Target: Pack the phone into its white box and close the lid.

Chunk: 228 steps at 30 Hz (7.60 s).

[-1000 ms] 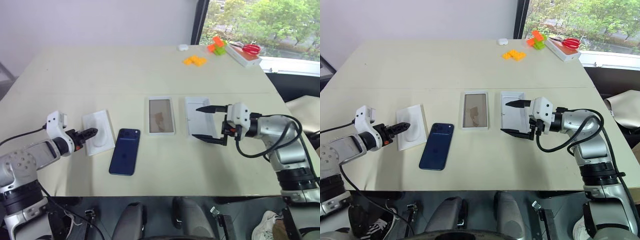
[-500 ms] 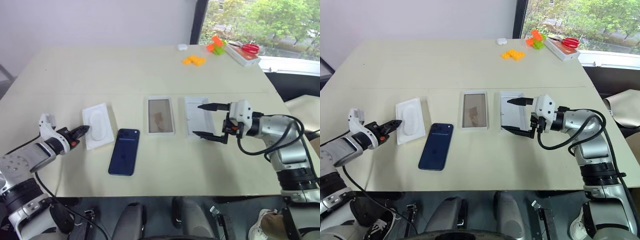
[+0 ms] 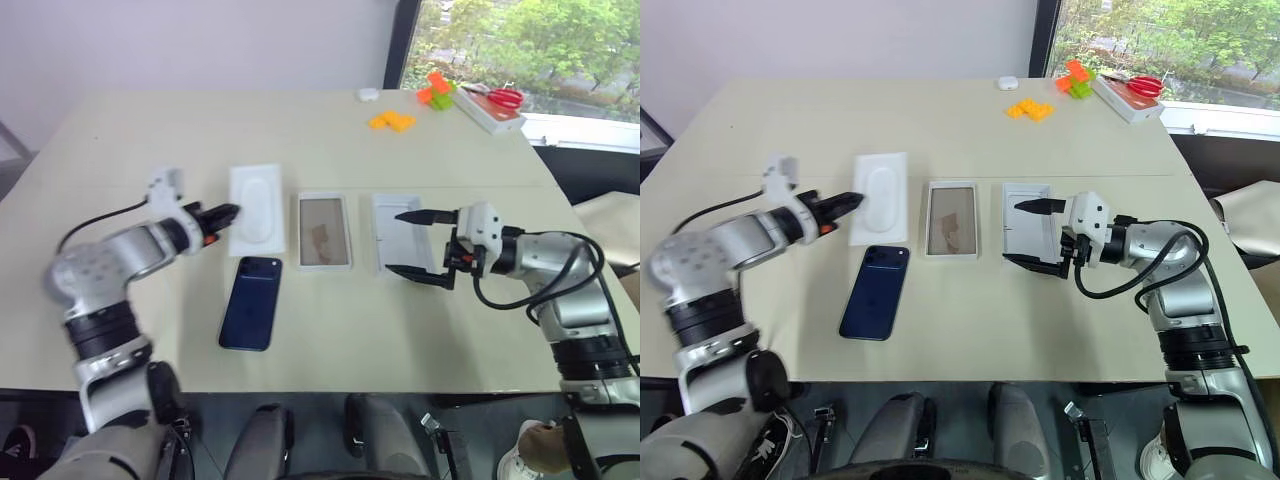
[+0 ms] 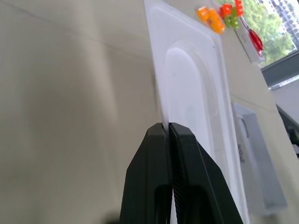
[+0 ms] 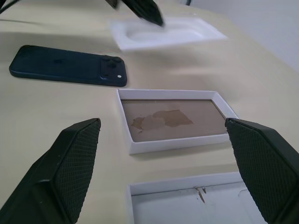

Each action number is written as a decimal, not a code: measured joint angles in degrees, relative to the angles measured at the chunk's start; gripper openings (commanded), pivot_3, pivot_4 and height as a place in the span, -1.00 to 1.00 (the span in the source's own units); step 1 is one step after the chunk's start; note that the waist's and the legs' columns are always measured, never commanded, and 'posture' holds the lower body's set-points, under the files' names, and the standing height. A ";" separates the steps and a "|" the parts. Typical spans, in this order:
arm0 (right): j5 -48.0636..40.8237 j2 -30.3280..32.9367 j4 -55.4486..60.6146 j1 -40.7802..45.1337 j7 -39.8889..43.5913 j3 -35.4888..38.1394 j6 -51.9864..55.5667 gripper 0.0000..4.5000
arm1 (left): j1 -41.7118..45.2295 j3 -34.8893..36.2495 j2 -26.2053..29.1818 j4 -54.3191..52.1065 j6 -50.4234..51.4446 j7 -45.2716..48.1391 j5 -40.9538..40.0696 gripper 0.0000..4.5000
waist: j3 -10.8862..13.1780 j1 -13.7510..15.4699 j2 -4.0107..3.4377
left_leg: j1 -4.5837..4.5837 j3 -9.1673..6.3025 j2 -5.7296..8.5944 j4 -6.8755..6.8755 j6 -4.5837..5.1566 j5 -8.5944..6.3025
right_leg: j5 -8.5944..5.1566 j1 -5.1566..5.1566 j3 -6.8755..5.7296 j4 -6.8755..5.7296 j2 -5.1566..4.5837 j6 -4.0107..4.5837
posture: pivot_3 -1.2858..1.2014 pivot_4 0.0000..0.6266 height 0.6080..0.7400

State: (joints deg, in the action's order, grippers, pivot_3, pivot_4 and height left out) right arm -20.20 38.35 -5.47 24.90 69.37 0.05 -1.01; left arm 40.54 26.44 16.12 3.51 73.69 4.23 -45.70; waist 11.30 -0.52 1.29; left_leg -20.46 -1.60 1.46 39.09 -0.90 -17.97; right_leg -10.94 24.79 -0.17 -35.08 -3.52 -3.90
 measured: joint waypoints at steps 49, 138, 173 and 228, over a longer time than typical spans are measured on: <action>0.93 0.47 2.83 -2.46 -3.71 0.24 0.71 1.00 | 0.68 -7.47 -15.23 1.17 -4.18 -9.64 10.70 -0.97 | 0.03 -0.08 0.04 | -0.02 -0.06 -0.04 -0.01 -0.02 0.02 | -0.04 -0.02 0.02 0.02 0.19 -0.08 | 0.03 -0.52 1.00; 3.14 -2.40 1.90 -1.72 -8.15 -0.71 0.58 1.00 | 2.09 -14.78 0.93 -3.23 -7.94 7.85 21.07 -0.99 | 0.07 -0.22 0.06 | -0.01 -0.10 -0.10 -0.09 -0.18 0.12 | -0.04 0.01 0.01 0.01 0.23 -0.09 | 0.03 -0.52 1.00; 28.98 -18.91 -16.71 14.47 -33.68 -15.15 -3.64 -0.97 | -5.91 -14.93 4.66 2.89 -21.36 14.17 22.59 -1.00 | 0.07 -0.36 0.06 | -0.82 -0.18 0.00 -0.03 -0.21 0.14 | 0.05 0.78 -0.07 -0.08 -0.01 0.01 | 0.03 -0.52 1.00; 44.73 -24.79 -23.05 17.99 -36.80 -26.37 -8.89 -0.97 | -5.98 -14.48 2.31 0.59 -20.22 11.75 21.45 -1.00 | 0.05 -0.52 0.06 | -0.79 -0.20 0.00 -0.01 -0.29 0.19 | 0.08 0.78 -0.07 -0.16 0.04 0.04 | 0.03 -0.52 1.00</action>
State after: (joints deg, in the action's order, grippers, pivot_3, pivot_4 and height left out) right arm 24.53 13.56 -28.52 42.89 32.56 -26.32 -9.90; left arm 34.56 11.96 18.43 4.10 53.47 15.98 -24.26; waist 11.35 -1.04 1.35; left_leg -21.25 -1.79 1.46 39.08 -1.19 -17.78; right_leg -10.87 25.57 -0.24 -35.23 -3.47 -3.86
